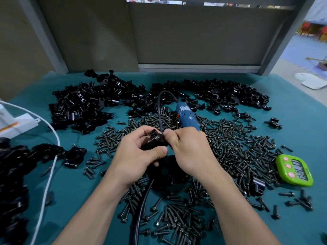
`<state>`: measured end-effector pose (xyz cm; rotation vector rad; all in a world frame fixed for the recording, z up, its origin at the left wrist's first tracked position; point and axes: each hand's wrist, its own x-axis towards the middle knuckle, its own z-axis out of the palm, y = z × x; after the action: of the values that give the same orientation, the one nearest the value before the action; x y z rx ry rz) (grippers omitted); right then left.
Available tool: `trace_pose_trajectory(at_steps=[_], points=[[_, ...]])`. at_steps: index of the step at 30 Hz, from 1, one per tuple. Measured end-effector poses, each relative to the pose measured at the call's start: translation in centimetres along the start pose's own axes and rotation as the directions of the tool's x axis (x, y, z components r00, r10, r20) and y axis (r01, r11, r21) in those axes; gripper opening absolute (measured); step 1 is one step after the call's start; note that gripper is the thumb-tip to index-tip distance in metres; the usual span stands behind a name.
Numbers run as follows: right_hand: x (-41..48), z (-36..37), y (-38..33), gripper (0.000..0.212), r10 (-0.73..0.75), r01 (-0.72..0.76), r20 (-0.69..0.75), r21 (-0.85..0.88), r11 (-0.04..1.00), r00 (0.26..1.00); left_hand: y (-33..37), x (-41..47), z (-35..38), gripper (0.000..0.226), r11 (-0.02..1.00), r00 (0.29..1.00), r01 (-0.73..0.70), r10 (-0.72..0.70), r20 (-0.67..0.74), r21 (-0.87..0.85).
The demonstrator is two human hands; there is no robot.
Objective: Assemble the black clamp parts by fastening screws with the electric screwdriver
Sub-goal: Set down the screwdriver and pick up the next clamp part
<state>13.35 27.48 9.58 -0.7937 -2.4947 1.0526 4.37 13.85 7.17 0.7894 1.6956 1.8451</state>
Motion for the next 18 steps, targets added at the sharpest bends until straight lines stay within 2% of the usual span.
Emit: trace_pose_trajectory(at_steps=[5, 9, 12, 14, 15, 17, 18], points=[[0.1, 0.1, -0.5, 0.057, 0.124, -0.113, -0.06, 0.16, 0.981, 0.99, 0.0, 0.1, 0.5, 0.053, 0.98, 0.995, 0.051, -0.067, -0.08, -0.191], [-0.3, 0.2, -0.9, 0.06, 0.156, -0.146, -0.031, 0.216, 0.965, 0.987, -0.1, -0.1, 0.5, 0.044, 0.976, 0.985, 0.062, -0.094, -0.146, -0.206], [-0.7, -0.8, -1.3, 0.068, 0.099, -0.097, -0.015, 0.099, 0.99, 0.995, 0.0, -0.1, 0.4, 0.041, 0.981, 0.993, 0.095, -0.106, -0.058, -0.172], [-0.6, -1.9, -0.9, 0.066, 0.072, -0.061, -0.148, 0.075, 0.995, 0.986, 0.1, 0.1, 0.0, 0.037, 0.978, 0.992, 0.1, -0.111, -0.051, -0.185], [-0.4, -2.6, -0.4, 0.058, 0.061, -0.057, -0.244, 0.022, 0.998, 0.968, 0.1, 0.3, -0.3, 0.034, 0.975, 0.989, 0.106, -0.124, -0.083, -0.193], [-0.1, -3.6, 0.6, 0.035, 0.06, -0.141, -0.32, -0.238, 0.961, 0.946, 0.0, 0.7, -1.1, 0.028, 0.965, 0.97, 0.144, -0.182, -0.161, -0.219], [0.0, -3.6, 0.9, 0.034, 0.104, -0.214, -0.297, -0.364, 0.907, 0.949, 0.0, 0.9, -1.4, 0.022, 0.957, 0.958, 0.167, -0.215, -0.19, -0.238]])
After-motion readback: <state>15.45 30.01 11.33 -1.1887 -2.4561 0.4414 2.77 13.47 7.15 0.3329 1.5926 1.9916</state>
